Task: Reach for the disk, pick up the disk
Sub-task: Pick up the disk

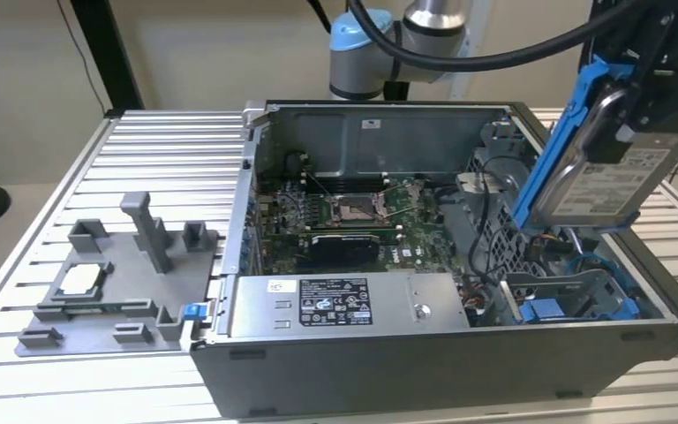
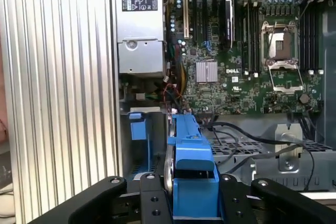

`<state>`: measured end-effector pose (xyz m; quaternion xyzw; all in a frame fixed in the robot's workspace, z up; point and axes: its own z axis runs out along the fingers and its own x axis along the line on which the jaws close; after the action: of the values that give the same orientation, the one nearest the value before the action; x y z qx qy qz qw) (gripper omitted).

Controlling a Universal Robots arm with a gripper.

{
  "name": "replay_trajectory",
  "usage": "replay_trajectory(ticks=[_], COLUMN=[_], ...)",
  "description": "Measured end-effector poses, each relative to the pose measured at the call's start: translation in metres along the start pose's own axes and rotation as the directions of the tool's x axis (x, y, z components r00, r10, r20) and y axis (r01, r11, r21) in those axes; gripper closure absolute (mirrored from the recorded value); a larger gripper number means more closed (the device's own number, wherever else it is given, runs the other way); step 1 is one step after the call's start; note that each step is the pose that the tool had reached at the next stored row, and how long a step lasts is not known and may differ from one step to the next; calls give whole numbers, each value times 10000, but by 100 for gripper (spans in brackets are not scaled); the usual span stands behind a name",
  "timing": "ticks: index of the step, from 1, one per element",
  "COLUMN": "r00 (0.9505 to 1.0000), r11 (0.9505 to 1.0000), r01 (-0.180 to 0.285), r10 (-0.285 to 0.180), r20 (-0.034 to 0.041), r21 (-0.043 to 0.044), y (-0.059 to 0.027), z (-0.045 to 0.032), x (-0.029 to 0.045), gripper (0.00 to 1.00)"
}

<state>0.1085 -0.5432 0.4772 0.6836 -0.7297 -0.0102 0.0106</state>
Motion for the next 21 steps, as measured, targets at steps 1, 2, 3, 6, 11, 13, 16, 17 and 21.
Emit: replay_trajectory(ticks=[1, 2, 3, 6, 11, 13, 16, 17, 21], r00=[10000, 10000, 10000, 10000, 10000, 10000, 10000, 10000, 10000], r11=[10000, 10000, 10000, 10000, 10000, 10000, 10000, 10000, 10000], r01=[0, 0, 1, 0, 1, -1, 5, 6, 8], r10=[0, 0, -1, 0, -1, 1, -5, -6, -8], r20=[1, 0, 0, 0, 0, 0, 0, 0, 1], r21=[0, 0, 0, 0, 0, 0, 0, 0, 0], y=[10, 20, 32, 60, 63, 61, 55, 53, 50], z=[3, 6, 10, 19, 30, 35, 41, 43, 46], x=[39, 77, 115, 208, 340, 394, 473, 497, 543], gripper=[100, 100, 100, 100, 100, 100, 100, 100, 100])
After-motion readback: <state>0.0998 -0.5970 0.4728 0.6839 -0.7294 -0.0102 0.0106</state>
